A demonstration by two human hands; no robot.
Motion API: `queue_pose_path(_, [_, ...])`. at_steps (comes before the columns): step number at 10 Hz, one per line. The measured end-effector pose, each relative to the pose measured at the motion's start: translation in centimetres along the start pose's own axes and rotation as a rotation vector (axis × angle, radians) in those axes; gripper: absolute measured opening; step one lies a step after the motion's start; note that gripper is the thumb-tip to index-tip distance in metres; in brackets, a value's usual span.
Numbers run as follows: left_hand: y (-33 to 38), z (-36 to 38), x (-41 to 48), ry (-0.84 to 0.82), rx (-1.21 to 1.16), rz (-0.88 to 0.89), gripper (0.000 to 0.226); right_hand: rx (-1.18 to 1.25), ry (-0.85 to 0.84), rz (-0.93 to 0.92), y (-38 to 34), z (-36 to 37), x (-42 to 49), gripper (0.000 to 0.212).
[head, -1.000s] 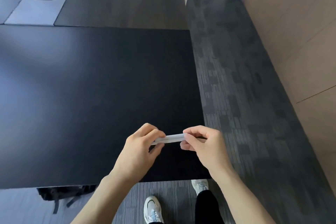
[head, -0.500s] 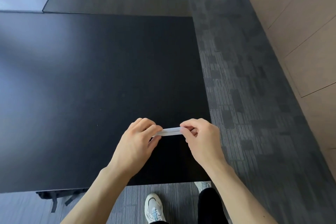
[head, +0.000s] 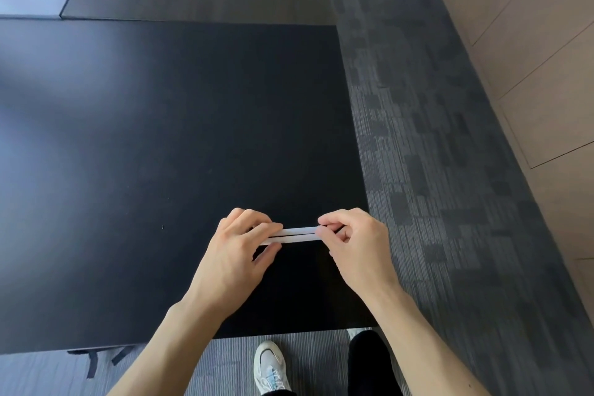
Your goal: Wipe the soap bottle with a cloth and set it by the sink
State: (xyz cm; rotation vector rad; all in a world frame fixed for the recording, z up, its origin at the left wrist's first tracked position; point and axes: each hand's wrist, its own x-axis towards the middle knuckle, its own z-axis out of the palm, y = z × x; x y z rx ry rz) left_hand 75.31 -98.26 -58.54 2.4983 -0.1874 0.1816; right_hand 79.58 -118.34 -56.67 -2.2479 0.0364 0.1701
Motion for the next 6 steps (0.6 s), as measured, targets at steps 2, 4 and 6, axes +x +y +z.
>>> queue_pose_path(2, [0.0, -0.6, 0.3, -0.042, 0.017, -0.027, 0.032, 0.035, 0.01, 0.031, -0.2, -0.3, 0.1, 0.01])
queue_pose_path(4, [0.8, -2.0, 0.7, -0.07, 0.032, -0.047, 0.039, 0.056, 0.052, 0.027, -1.5, -1.1, 0.2, 0.014])
queue_pose_path(6, [1.6, -3.2, 0.8, -0.035, 0.004, -0.051, 0.04, 0.067, 0.114, -0.021, -2.8, -1.9, 0.1, 0.016])
